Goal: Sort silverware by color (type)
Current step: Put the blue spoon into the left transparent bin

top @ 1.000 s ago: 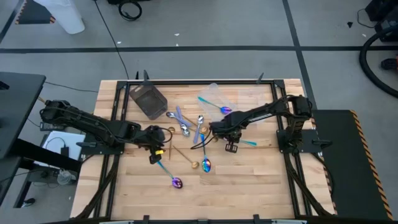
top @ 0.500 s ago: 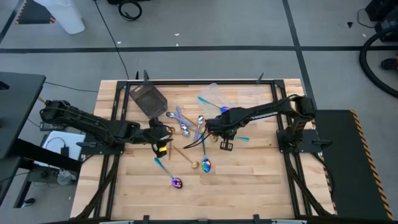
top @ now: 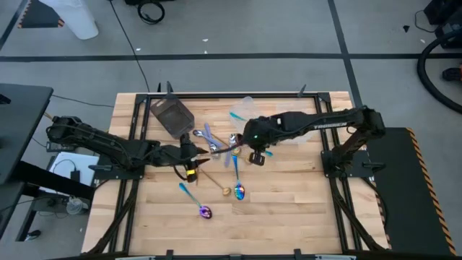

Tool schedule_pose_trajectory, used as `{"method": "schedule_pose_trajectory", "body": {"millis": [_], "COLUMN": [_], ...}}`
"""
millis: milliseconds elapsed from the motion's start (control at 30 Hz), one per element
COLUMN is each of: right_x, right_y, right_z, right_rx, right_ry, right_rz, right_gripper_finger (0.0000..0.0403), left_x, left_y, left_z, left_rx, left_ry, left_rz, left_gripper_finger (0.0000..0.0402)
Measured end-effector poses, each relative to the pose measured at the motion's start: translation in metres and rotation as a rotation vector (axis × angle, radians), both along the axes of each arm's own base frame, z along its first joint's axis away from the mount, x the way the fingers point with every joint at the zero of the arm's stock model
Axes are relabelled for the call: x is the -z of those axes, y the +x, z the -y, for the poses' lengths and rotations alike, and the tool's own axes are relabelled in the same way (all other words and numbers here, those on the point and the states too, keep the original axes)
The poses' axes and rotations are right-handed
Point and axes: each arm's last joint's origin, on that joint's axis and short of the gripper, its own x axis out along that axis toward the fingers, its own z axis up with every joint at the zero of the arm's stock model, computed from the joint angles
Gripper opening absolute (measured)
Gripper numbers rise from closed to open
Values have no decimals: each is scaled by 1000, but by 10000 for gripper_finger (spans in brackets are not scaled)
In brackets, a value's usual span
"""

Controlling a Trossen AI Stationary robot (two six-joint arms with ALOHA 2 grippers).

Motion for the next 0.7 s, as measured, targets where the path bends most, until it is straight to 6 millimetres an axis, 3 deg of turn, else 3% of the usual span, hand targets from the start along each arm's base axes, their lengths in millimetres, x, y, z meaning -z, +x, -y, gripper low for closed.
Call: {"method": "schedule_pose_trajectory", "body": {"millis": [367,700], "right_x": [-36,-47], "right_y": [19,20], "right_z": [0,0], "right_rx": [-50,-85], "right_ry": [-59,-142], "right_rz": [406,485], "right_gripper_finger": [23,23], "left_x": [-22,-35], "left_y": [9,12], "left_z": [-11,-27], "left_rx": [-32,-65], "left_ry": [19,123], "left_rz": [223,327], "left_gripper_finger": [149,238]}}
